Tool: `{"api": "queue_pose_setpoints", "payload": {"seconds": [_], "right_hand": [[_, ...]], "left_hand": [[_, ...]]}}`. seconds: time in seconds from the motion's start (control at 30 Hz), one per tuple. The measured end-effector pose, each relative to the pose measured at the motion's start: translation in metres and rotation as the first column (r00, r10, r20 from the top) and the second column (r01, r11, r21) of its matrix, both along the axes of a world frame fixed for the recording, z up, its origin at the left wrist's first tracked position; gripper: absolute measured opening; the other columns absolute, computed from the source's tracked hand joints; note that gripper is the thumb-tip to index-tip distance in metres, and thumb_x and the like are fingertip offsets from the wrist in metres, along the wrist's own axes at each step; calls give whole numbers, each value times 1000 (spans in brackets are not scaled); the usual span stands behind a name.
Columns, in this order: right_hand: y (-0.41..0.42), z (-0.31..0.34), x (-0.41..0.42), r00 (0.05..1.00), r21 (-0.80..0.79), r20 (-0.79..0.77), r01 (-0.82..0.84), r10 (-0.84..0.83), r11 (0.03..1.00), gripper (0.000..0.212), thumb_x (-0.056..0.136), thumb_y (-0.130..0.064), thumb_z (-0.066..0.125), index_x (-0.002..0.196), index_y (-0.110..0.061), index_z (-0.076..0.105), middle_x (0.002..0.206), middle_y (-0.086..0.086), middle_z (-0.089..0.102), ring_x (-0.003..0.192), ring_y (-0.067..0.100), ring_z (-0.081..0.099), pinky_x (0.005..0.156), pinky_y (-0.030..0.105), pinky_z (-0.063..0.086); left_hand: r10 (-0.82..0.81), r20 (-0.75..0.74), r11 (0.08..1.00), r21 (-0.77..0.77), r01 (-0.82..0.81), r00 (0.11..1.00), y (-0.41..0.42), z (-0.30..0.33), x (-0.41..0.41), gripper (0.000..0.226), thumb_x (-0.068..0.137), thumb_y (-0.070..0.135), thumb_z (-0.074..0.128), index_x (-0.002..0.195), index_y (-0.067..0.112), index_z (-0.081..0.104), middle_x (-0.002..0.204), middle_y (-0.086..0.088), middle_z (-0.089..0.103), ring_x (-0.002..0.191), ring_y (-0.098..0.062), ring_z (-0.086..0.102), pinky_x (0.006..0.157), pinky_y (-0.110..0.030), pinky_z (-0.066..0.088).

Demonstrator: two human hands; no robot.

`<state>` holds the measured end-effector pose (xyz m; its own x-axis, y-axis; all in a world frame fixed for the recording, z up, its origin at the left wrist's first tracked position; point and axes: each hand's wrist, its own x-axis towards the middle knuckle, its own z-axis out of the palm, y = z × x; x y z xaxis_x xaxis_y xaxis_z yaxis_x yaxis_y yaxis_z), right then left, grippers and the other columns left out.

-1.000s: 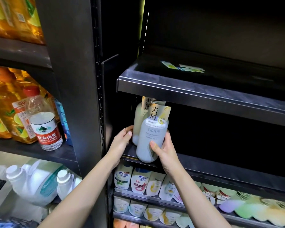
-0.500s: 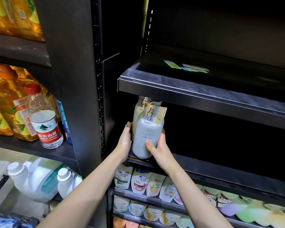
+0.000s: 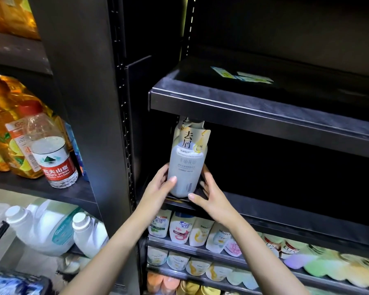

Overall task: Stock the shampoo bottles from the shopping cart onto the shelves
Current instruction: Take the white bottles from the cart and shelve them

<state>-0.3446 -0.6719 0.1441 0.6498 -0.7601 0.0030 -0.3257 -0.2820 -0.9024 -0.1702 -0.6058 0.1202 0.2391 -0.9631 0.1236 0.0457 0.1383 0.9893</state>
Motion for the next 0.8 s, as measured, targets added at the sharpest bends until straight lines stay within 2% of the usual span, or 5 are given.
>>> {"api": "queue_pose_setpoints", "payload": {"seconds": [0.2, 0.37, 0.5, 0.7, 0.8], "right_hand": [[-4, -1, 13, 998, -125, -31, 42, -47, 991, 71, 89, -21, 65, 148, -18, 26, 149, -7, 38, 137, 3, 35, 116, 37, 29], [-6, -6, 22, 997, -172, -42, 58, -66, 983, 56, 92, -19, 59, 142, -22, 33, 134, -9, 44, 126, 4, 40, 105, 23, 31], [-12, -4, 31, 998, -159, -18, 64, -67, 985, 50, 93, -12, 57, 139, -16, 38, 130, -10, 48, 112, -13, 45, 94, 1, 31], [-18, -2, 44, 996, -166, -25, 78, -84, 983, 56, 93, -12, 56, 144, -15, 35, 134, -10, 51, 123, 0, 47, 92, -3, 30], [-19, 0, 43, 994, -153, -64, 76, -87, 985, 56, 94, -16, 56, 145, -16, 33, 135, -7, 53, 120, -3, 49, 96, 2, 34]], "left_hand": [[31, 242, 1000, -13, -28, 970, -1, -4, 4, 62, 83, 20, 66, 134, 42, 38, 133, 23, 52, 123, 3, 49, 103, -20, 39], [40, 286, 998, 29, -51, 958, -6, -3, 8, 60, 81, 27, 63, 137, 34, 41, 131, 18, 56, 121, -3, 53, 106, -33, 41], [31, 273, 996, 75, -53, 962, -12, -1, 14, 65, 80, 34, 62, 140, 28, 38, 130, 12, 57, 121, -8, 54, 106, -39, 42], [29, 264, 993, 106, -59, 964, -23, 6, 19, 60, 91, 6, 57, 142, 24, 30, 127, 15, 54, 108, 10, 55, 103, -20, 41], [38, 264, 990, 119, -72, 964, -21, 7, 18, 65, 92, 5, 54, 147, 26, 25, 132, 13, 53, 110, 10, 54, 104, -22, 40]]}}
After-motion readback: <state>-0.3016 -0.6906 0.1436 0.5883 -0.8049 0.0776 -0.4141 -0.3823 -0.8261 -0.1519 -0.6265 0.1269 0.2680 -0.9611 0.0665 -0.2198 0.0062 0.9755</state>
